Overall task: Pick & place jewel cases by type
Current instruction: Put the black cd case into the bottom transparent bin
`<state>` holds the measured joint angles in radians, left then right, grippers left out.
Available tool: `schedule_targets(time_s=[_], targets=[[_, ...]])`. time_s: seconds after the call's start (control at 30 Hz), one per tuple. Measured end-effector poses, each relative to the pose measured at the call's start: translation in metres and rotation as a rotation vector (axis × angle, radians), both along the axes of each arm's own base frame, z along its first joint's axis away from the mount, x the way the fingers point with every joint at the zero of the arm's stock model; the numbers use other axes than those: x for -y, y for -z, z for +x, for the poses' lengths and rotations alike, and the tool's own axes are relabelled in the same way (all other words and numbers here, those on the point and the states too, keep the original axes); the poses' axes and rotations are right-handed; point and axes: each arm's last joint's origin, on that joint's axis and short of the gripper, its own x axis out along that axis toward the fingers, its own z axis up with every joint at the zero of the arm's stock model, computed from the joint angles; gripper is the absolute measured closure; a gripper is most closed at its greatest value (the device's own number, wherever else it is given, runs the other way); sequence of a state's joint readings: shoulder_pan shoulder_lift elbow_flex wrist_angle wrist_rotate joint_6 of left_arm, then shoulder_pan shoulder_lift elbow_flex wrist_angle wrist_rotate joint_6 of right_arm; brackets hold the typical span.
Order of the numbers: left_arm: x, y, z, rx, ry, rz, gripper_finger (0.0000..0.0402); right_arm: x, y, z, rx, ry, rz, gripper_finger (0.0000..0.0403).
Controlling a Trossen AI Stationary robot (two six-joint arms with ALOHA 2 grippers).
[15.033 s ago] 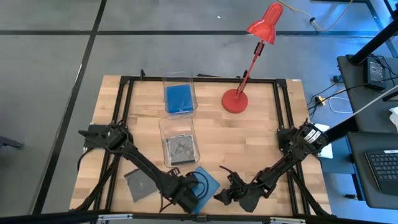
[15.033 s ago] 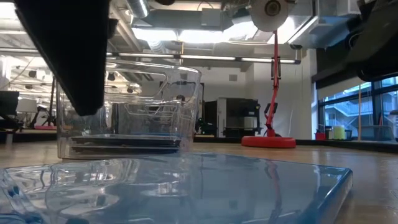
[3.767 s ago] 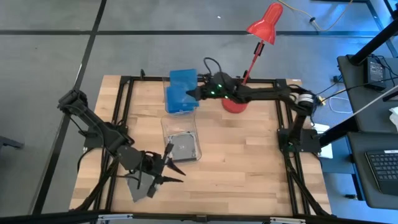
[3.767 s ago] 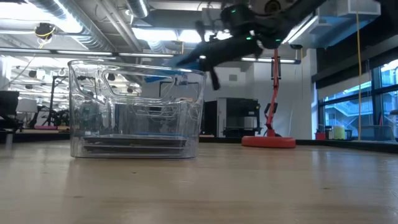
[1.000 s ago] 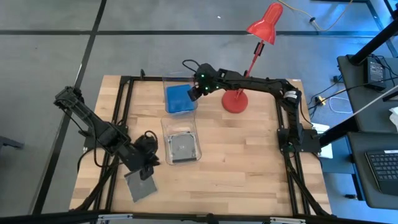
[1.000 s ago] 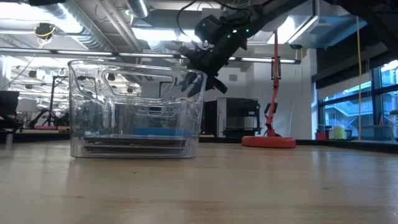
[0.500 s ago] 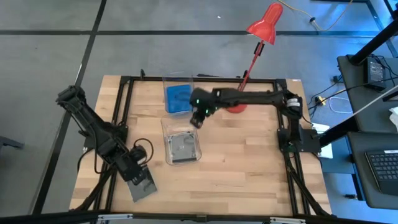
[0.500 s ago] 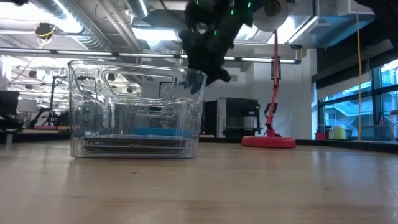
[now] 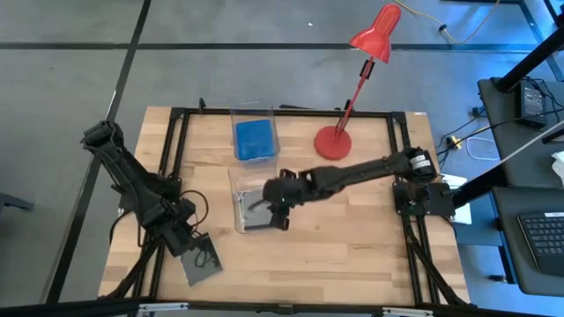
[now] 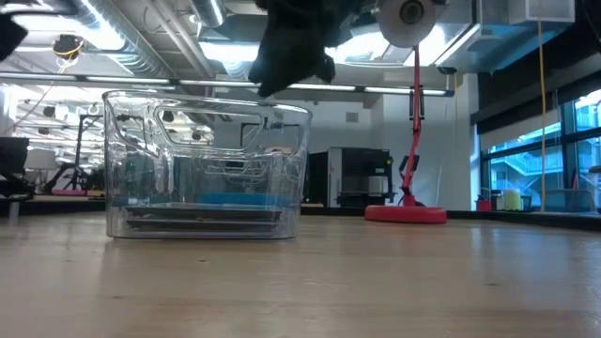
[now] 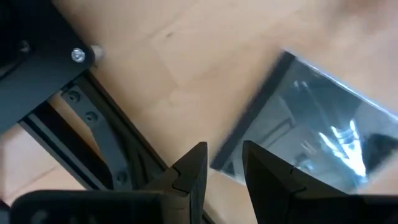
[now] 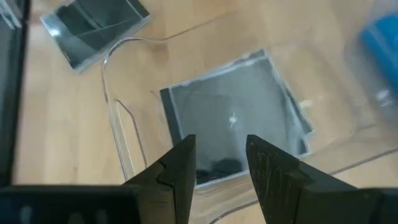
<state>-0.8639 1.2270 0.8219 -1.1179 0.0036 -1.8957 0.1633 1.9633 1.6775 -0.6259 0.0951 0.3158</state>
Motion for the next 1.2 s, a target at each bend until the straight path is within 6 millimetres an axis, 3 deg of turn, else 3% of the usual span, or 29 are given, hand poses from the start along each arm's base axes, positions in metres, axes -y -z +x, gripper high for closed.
schedule_targets(time_s=[0.13, 0.47, 0.87, 1.2], targets=[[-0.001, 0.020, -0.003, -0.033, -0.034, -0.045, 0.0302, -0.019, 0.000, -0.004, 0.012, 0.007, -0.081, 0.0259], [-0.001, 0.053, -0.004, 0.004, -0.085, -0.151, 0.0300, -0.057, 0.000, -0.014, 0.008, -0.072, -0.057, 0.0259], [0.000, 0.075, -0.008, -0.010, -0.071, -0.295, 0.0301, -0.098, -0.003, -0.026, 0.040, 0.013, 0.095, 0.0259], [0.011, 0.079, -0.008, 0.035, -0.135, -0.435, 0.0299, -0.157, -0.007, -0.036, 0.171, 0.011, 0.302, 0.0259]])
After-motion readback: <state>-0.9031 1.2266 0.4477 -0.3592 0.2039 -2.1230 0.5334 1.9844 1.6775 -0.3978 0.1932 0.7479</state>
